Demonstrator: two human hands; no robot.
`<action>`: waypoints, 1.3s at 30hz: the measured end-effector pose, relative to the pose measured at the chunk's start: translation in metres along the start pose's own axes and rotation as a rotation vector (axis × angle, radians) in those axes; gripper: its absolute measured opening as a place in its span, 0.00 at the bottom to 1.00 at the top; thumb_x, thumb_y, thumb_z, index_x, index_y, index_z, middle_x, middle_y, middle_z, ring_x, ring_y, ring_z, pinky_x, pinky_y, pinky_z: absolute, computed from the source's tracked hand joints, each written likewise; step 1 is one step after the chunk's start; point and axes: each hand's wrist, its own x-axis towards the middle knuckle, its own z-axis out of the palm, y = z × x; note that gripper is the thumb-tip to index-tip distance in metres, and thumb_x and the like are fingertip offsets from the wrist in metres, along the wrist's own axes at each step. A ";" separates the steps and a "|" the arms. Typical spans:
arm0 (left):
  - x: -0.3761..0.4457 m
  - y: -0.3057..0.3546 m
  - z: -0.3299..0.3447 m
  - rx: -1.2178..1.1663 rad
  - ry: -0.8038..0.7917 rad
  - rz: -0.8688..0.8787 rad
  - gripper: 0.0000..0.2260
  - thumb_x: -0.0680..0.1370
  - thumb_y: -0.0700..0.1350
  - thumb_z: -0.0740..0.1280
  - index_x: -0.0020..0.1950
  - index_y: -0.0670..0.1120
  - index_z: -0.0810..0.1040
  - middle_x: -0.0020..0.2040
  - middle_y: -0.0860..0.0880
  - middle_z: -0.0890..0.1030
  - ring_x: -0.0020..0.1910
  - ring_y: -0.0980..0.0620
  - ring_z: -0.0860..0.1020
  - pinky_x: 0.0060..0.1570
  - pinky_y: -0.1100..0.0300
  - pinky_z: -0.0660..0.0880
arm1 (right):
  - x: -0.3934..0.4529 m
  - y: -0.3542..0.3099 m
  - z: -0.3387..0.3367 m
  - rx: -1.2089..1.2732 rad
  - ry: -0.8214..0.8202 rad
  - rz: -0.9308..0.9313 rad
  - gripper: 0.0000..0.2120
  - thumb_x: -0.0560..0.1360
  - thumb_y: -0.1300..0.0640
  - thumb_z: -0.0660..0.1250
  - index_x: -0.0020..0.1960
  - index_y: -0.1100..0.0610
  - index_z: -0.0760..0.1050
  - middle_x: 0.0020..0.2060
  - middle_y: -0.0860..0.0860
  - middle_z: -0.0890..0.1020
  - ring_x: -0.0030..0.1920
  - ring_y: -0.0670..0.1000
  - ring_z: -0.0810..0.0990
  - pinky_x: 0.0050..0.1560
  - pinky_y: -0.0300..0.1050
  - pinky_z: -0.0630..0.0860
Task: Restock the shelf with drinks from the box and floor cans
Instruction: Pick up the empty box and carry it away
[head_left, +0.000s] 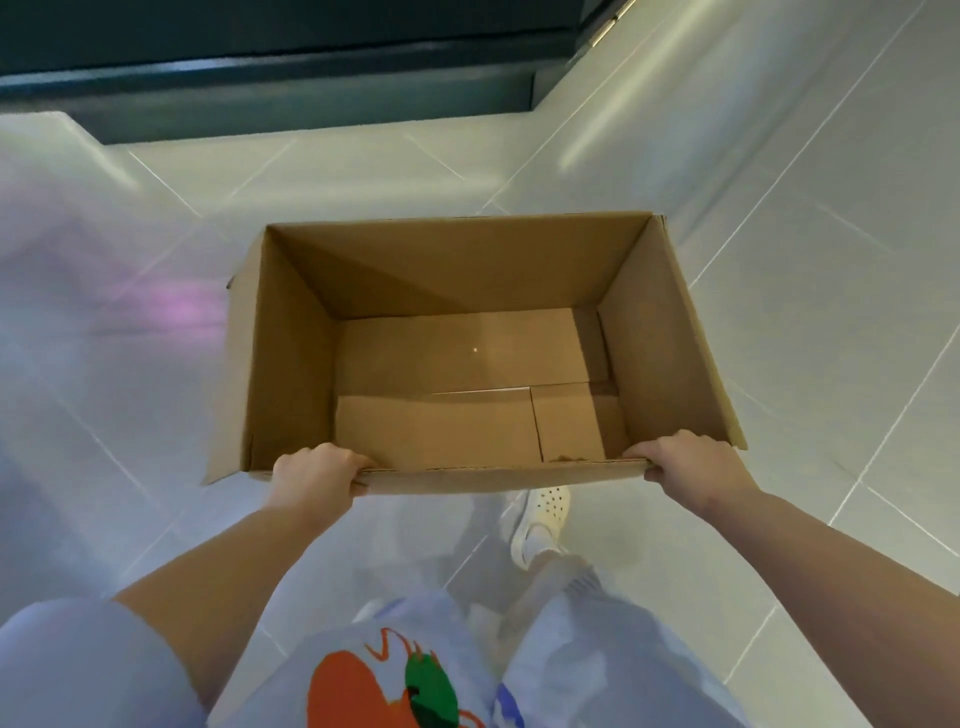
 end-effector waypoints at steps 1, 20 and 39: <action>0.018 0.006 -0.013 -0.024 -0.010 -0.016 0.14 0.80 0.49 0.55 0.63 0.55 0.72 0.56 0.51 0.79 0.55 0.50 0.77 0.41 0.62 0.67 | 0.017 0.015 -0.019 -0.022 0.010 0.003 0.18 0.78 0.61 0.55 0.64 0.44 0.69 0.57 0.52 0.79 0.56 0.55 0.78 0.45 0.44 0.72; 0.362 -0.074 -0.194 -0.051 -0.095 0.077 0.14 0.79 0.41 0.55 0.61 0.49 0.74 0.55 0.46 0.80 0.55 0.46 0.77 0.53 0.58 0.72 | 0.329 0.059 -0.243 -0.037 0.080 -0.014 0.23 0.70 0.72 0.55 0.61 0.54 0.69 0.55 0.53 0.79 0.57 0.56 0.76 0.51 0.47 0.71; 0.677 -0.076 -0.139 -0.231 -0.043 -0.145 0.20 0.80 0.41 0.57 0.70 0.55 0.63 0.63 0.48 0.76 0.57 0.50 0.74 0.50 0.59 0.74 | 0.667 0.082 -0.231 0.142 0.112 0.105 0.32 0.72 0.73 0.53 0.68 0.46 0.66 0.71 0.56 0.66 0.70 0.55 0.66 0.66 0.45 0.65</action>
